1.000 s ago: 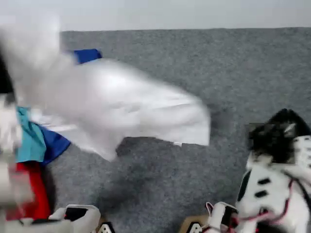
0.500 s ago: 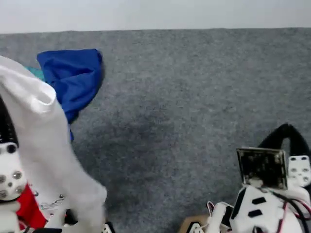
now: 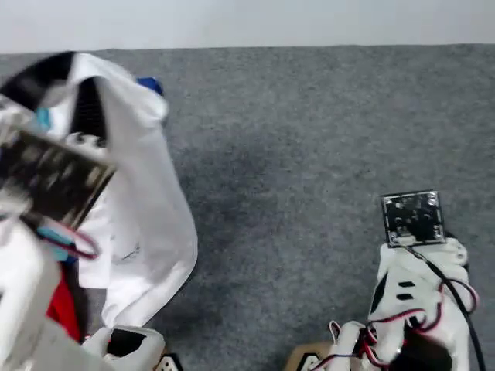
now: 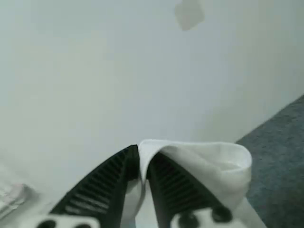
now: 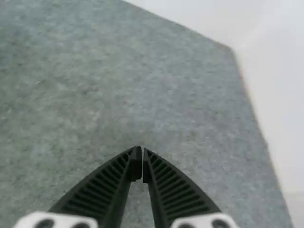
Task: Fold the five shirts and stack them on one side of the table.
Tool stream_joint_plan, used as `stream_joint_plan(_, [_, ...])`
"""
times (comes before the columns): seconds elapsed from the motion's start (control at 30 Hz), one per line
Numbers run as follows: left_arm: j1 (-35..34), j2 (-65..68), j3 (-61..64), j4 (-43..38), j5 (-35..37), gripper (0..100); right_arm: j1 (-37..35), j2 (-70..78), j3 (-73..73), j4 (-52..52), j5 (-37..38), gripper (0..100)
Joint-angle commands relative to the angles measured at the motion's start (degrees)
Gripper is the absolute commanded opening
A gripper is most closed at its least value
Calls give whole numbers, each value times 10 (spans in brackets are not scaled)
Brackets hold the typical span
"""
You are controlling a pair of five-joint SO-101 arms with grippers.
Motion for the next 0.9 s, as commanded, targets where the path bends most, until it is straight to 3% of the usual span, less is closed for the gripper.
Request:
stream_joint_plan(0.0, [26,4,68,-23,45,5,-30,19,4,3,-37,9])
stream_joint_plan(0.2, [20,3,180,-53,74,5,-168,69,-6,14,-157,9])
stream_joint_plan(0.4, [-25,3,250,-53,74,5,-342,223,-87,81,-262,9])
stream_joint_plan(0.6, [-104,3,334,-55,74,5,-482,364,-147,69,-274,9])
stream_joint_plan(0.87, [-156,-2,393,-91,74,5,-575,514,-182,2,-273,11])
